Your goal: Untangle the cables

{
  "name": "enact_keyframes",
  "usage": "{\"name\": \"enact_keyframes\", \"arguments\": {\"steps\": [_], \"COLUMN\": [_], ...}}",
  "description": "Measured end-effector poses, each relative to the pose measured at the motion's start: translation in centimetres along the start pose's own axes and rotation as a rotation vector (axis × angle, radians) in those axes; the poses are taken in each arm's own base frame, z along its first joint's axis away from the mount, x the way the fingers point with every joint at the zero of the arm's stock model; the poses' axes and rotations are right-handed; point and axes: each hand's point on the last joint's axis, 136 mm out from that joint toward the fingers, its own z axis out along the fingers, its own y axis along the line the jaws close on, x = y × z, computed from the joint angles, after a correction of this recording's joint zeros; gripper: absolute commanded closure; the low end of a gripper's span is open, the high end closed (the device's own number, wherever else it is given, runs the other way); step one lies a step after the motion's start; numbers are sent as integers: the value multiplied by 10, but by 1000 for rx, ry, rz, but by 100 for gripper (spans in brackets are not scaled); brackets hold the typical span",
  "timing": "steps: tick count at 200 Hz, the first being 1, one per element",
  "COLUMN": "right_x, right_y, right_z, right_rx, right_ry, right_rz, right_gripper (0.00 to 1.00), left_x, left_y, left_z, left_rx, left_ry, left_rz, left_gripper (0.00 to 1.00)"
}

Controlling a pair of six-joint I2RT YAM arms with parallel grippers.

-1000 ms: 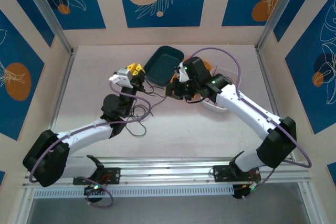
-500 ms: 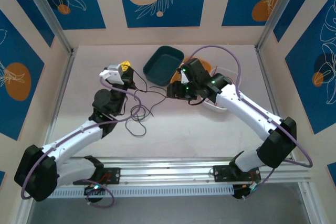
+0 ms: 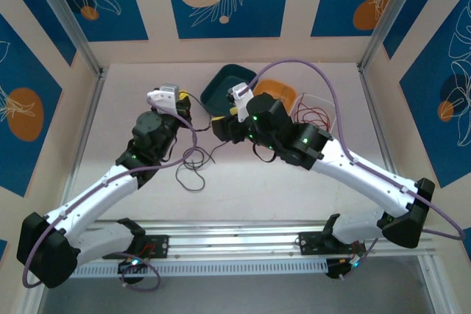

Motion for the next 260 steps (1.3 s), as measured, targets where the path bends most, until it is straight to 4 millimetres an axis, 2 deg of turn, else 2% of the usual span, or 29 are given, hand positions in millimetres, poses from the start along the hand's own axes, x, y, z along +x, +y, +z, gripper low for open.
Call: {"name": "enact_keyframes", "arguments": {"steps": [21, 41, 116, 148, 173, 197, 236, 260], "right_x": [-15, -14, 7, 11, 13, 19, 21, 26], "right_y": [9, 10, -10, -35, -76, -111, -121, -130], "right_z": [-5, 1, 58, 79, 89, 89, 84, 73], "right_rx": [-23, -20, 58, 177, 355, 477, 504, 510], "right_ry": [-62, -60, 45, 68, 77, 100, 107, 118], "right_rz": [-30, -45, -69, -72, -75, -55, -3, 50], "right_gripper": [37, 36, 33, 33, 33, 33, 35, 39], "left_x": [7, 10, 14, 9, 7, 6, 15, 17], "left_y": [1, 1, -2, -4, -2, 2, 7, 6], "left_z": [0, 0, -2, -7, -10, -15, -17, -17], "left_rx": [-4, -5, 19, 31, 27, 11, -25, -24], "left_ry": [27, 40, 62, 53, 54, 57, 95, 100], "left_rz": [7, 9, -4, -9, -9, -3, 40, 74], "left_gripper": [100, 100, 100, 100, 100, 100, 100, 100]}}
